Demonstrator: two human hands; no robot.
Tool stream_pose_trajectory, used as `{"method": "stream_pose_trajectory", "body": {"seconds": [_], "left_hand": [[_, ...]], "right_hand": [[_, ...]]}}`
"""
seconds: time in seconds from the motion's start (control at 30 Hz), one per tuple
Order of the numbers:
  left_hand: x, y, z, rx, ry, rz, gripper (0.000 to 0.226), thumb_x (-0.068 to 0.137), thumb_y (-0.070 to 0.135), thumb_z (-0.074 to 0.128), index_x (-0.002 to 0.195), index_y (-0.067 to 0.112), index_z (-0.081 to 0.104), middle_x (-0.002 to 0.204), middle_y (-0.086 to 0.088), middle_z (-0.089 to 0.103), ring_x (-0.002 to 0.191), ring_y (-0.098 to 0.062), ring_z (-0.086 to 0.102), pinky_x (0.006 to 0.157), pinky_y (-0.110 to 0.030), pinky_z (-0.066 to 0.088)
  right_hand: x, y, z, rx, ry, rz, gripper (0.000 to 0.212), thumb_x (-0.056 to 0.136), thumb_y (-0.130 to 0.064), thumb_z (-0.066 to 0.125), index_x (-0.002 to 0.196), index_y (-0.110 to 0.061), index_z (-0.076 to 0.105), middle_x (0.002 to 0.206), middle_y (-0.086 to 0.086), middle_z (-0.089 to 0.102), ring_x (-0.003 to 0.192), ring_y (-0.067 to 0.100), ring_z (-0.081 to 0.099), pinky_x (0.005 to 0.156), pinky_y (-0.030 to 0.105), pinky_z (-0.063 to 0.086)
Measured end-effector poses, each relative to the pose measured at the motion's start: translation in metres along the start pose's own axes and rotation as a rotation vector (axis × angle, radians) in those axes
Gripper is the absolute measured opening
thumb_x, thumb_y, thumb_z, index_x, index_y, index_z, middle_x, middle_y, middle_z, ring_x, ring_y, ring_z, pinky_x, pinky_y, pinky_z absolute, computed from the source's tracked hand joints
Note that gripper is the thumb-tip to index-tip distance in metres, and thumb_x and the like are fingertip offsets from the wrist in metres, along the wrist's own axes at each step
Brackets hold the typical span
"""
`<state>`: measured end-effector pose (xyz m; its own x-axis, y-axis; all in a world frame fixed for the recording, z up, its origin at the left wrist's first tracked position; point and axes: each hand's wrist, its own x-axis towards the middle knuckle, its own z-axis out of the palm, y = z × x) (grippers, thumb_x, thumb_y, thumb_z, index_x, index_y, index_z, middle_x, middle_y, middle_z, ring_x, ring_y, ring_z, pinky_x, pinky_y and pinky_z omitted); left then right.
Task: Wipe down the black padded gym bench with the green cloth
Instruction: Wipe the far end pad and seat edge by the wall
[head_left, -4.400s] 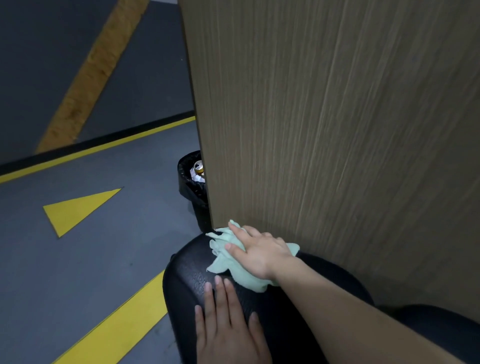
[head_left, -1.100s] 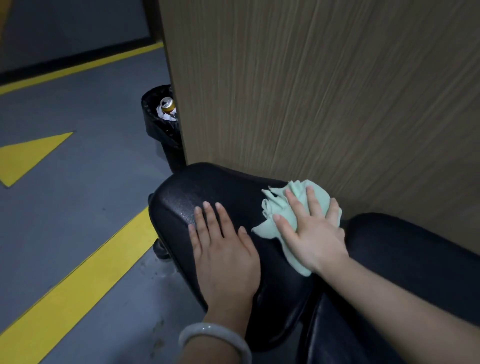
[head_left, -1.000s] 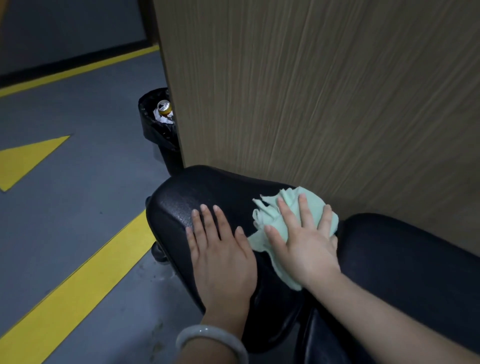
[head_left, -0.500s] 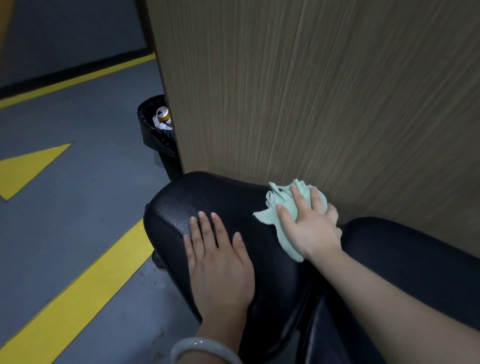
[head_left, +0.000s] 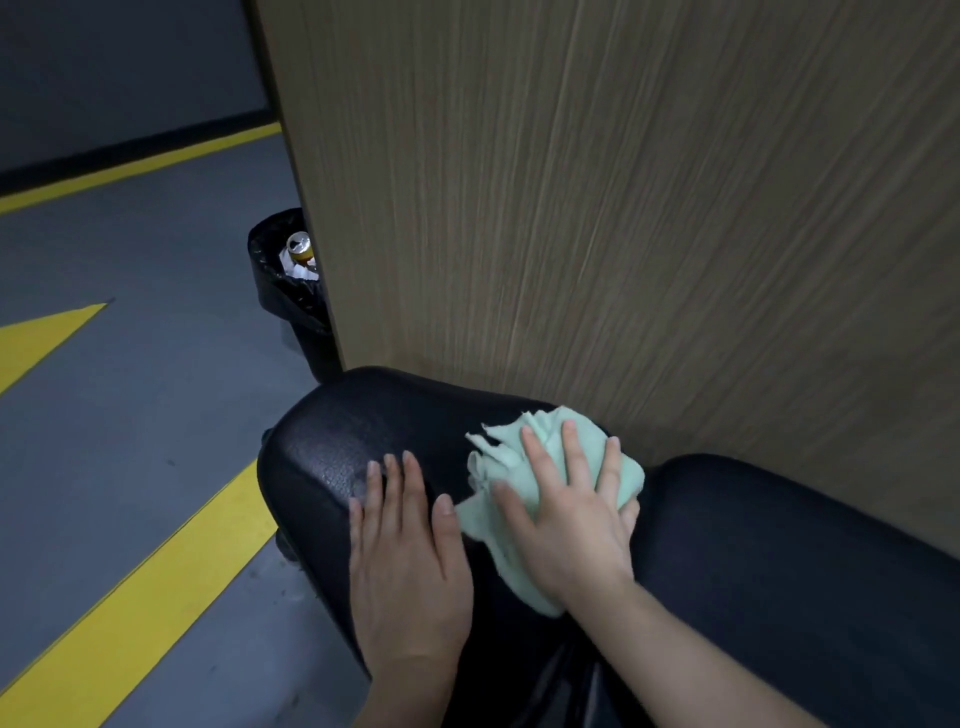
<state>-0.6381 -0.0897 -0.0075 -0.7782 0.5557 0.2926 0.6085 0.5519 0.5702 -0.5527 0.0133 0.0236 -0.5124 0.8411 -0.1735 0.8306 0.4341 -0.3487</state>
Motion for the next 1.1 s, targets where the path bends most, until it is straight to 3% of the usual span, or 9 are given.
{"method": "stream_pose_trajectory", "body": {"seconds": [0.23, 0.43, 0.53, 0.6, 0.67, 0.73, 0.83, 0.93, 1.1], "left_hand": [[0.001, 0.001, 0.004, -0.008, 0.035, 0.018, 0.077, 0.096, 0.055, -0.006, 0.147, 0.012, 0.03, 0.149, 0.007, 0.02, 0.144, -0.01, 0.013, 0.117, -0.024, -0.003], [0.002, -0.001, 0.004, -0.02, 0.045, 0.038, 0.071, 0.099, 0.051, 0.001, 0.147, 0.011, 0.033, 0.148, 0.006, 0.024, 0.143, -0.014, 0.02, 0.117, -0.028, 0.003], [0.002, -0.002, 0.003, -0.026, 0.045, 0.035, 0.07, 0.098, 0.051, 0.0, 0.148, 0.012, 0.032, 0.148, 0.007, 0.023, 0.143, -0.013, 0.02, 0.117, -0.027, 0.002], [0.002, -0.001, 0.003, -0.024, 0.045, 0.027, 0.067, 0.099, 0.049, 0.002, 0.147, 0.013, 0.031, 0.148, 0.008, 0.022, 0.143, -0.012, 0.02, 0.117, -0.026, 0.0], [0.002, 0.0, 0.003, 0.005, 0.024, 0.016, 0.062, 0.098, 0.044, 0.009, 0.147, 0.013, 0.032, 0.148, 0.008, 0.022, 0.142, -0.012, 0.02, 0.116, -0.025, -0.001], [0.002, 0.0, 0.003, 0.07, -0.007, 0.002, 0.059, 0.097, 0.039, 0.015, 0.144, 0.012, 0.038, 0.148, 0.004, 0.027, 0.142, -0.012, 0.021, 0.116, -0.028, 0.001], [0.002, 0.0, 0.006, 0.143, -0.044, 0.003, 0.054, 0.096, 0.031, 0.023, 0.139, 0.007, 0.047, 0.146, -0.003, 0.042, 0.139, -0.015, 0.029, 0.114, -0.032, 0.006], [0.002, -0.003, 0.007, 0.158, -0.036, 0.002, 0.055, 0.095, 0.031, 0.024, 0.138, 0.007, 0.048, 0.146, -0.003, 0.043, 0.14, -0.016, 0.03, 0.115, -0.031, 0.006], [0.004, -0.001, 0.01, 0.151, -0.028, -0.009, 0.057, 0.098, 0.037, 0.018, 0.138, 0.008, 0.049, 0.146, -0.002, 0.044, 0.14, -0.016, 0.03, 0.114, -0.035, 0.01]], "right_hand": [[0.05, 0.018, -0.018, 0.144, 0.019, 0.1, 0.063, 0.09, -0.068, 0.028, 0.147, -0.052, 0.01, 0.16, -0.013, -0.002, 0.145, 0.027, 0.0, 0.113, 0.049, 0.022], [0.012, 0.01, -0.006, -0.001, 0.033, 0.03, 0.066, 0.088, -0.072, 0.018, 0.147, -0.052, -0.005, 0.159, -0.013, -0.018, 0.142, 0.03, -0.026, 0.115, 0.053, 0.007], [-0.015, 0.004, 0.002, -0.075, 0.025, -0.044, 0.081, 0.069, -0.085, -0.01, 0.143, -0.054, -0.015, 0.155, -0.013, -0.027, 0.138, 0.029, -0.035, 0.115, 0.055, -0.002], [-0.03, 0.0, 0.007, -0.106, 0.018, -0.092, 0.089, 0.055, -0.084, -0.03, 0.139, -0.056, -0.021, 0.152, -0.016, -0.032, 0.136, 0.026, -0.04, 0.114, 0.056, -0.008], [-0.037, 0.0, 0.009, -0.141, 0.001, -0.121, 0.085, 0.052, -0.08, -0.037, 0.134, -0.059, -0.027, 0.149, -0.018, -0.036, 0.135, 0.024, -0.042, 0.112, 0.058, -0.012], [-0.032, -0.001, 0.008, -0.154, -0.012, -0.136, 0.077, 0.057, -0.081, -0.032, 0.131, -0.061, -0.03, 0.148, -0.018, -0.037, 0.134, 0.024, -0.043, 0.112, 0.061, -0.011], [-0.007, 0.0, 0.001, -0.181, -0.02, -0.138, 0.065, 0.077, -0.074, -0.011, 0.139, -0.058, -0.02, 0.152, -0.018, -0.03, 0.137, 0.024, -0.039, 0.109, 0.065, -0.009], [0.022, 0.001, -0.009, -0.206, -0.049, -0.14, 0.056, 0.091, -0.067, 0.006, 0.144, -0.056, -0.009, 0.157, -0.015, -0.021, 0.142, 0.026, -0.029, 0.109, 0.066, -0.007], [0.038, 0.003, -0.014, -0.196, -0.043, -0.133, 0.057, 0.091, -0.067, 0.005, 0.145, -0.056, -0.008, 0.158, -0.015, -0.018, 0.144, 0.026, -0.025, 0.111, 0.065, -0.005]]}}
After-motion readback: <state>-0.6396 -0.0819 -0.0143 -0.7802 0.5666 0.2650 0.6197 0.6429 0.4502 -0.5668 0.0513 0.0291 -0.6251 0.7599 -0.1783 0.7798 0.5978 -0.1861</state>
